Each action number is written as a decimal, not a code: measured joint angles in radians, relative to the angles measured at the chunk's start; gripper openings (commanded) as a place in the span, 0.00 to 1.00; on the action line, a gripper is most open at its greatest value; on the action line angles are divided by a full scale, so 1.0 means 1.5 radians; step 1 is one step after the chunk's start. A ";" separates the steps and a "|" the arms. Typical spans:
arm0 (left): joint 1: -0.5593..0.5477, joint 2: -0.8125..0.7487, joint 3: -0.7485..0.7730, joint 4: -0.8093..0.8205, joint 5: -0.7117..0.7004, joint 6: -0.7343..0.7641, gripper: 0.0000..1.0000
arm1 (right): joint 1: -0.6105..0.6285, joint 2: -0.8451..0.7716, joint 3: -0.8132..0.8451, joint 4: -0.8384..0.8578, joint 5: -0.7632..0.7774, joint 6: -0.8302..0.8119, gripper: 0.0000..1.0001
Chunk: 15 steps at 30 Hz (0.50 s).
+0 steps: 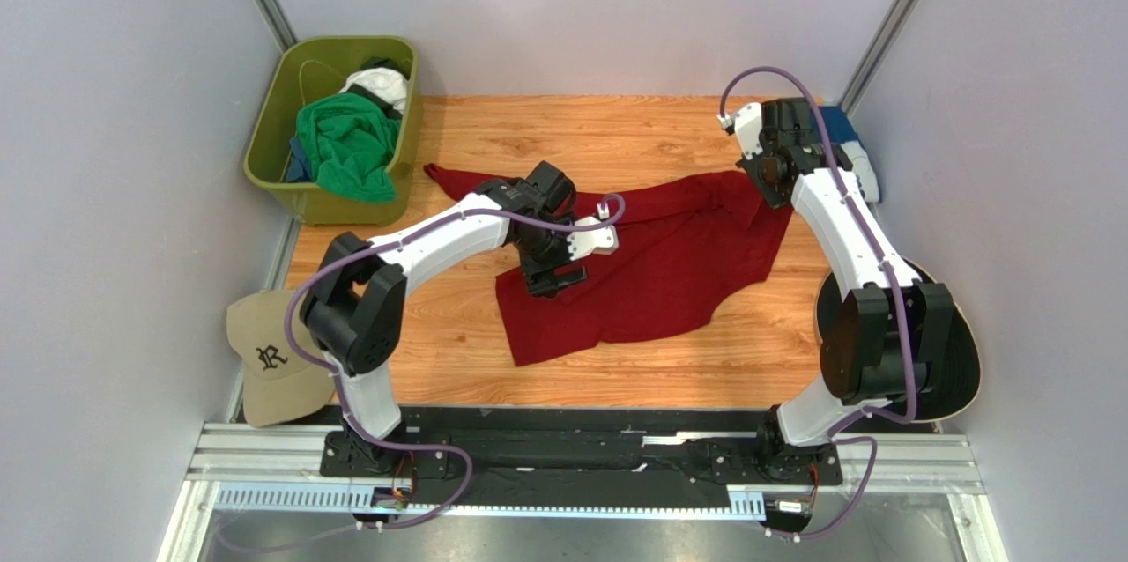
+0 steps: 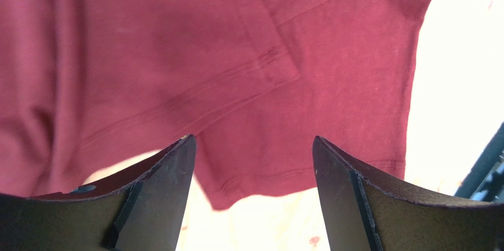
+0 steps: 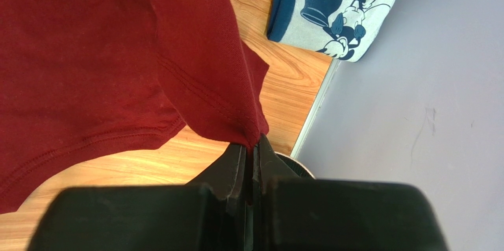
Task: Fold and stack the t-shirts
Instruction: Flatten the tshirt out
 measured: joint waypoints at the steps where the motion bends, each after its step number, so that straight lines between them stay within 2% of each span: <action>1: 0.000 0.016 0.010 -0.010 0.008 0.002 0.79 | 0.000 -0.004 -0.002 -0.001 -0.001 0.000 0.00; 6: -0.004 0.075 0.049 -0.032 0.028 0.006 0.78 | 0.000 -0.031 -0.010 0.000 -0.002 0.001 0.00; 15: -0.022 0.115 0.063 -0.039 0.031 0.004 0.76 | 0.000 -0.055 -0.035 0.002 -0.003 0.000 0.00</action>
